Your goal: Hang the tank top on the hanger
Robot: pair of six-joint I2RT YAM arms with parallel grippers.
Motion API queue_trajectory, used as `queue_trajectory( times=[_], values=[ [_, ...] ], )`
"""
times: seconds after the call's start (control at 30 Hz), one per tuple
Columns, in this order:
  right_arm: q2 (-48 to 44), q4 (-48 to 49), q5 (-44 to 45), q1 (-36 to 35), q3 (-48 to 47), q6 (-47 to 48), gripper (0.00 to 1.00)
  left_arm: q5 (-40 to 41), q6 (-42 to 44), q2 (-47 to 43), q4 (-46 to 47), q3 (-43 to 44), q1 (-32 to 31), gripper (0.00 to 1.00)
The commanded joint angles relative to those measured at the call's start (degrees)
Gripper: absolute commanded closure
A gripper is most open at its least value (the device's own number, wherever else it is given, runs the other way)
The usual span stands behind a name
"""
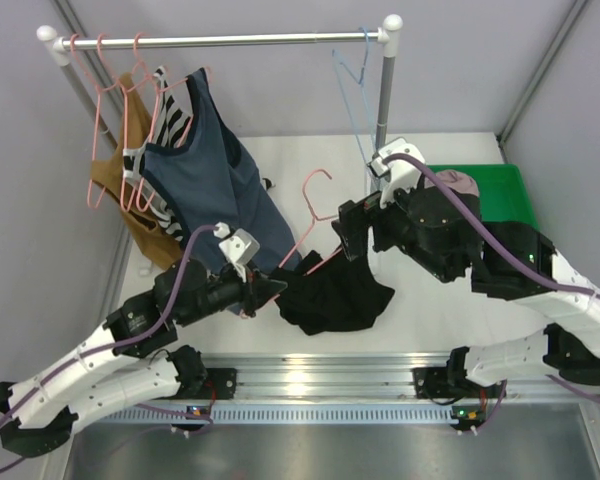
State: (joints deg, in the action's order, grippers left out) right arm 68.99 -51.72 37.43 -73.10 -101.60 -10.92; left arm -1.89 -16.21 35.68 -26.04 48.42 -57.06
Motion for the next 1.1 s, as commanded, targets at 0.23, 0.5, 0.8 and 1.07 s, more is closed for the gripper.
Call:
queue_trajectory(
  times=[0.23,0.5,0.8,1.07],
  values=[
    [-3.2,3.8,3.1,-0.6,0.0,0.6,0.0,22.2,-3.8,-2.1,-8.6,8.7,-0.1,1.0],
    [-3.4,4.2,4.8,-0.6,-1.6,1.6,0.0,31.1,-1.0,4.2,-17.9,25.7,0.0,1.0],
    [-3.2,3.8,5.5,-0.6,-2.3,1.5,0.0,33.4,4.8,16.7,-24.5,46.0,-0.1,1.0],
    [-4.4,3.7,6.0,-0.6,-1.2,0.9,0.0,35.5,0.0,22.5,-33.8,51.6,0.0,1.0]
  ],
)
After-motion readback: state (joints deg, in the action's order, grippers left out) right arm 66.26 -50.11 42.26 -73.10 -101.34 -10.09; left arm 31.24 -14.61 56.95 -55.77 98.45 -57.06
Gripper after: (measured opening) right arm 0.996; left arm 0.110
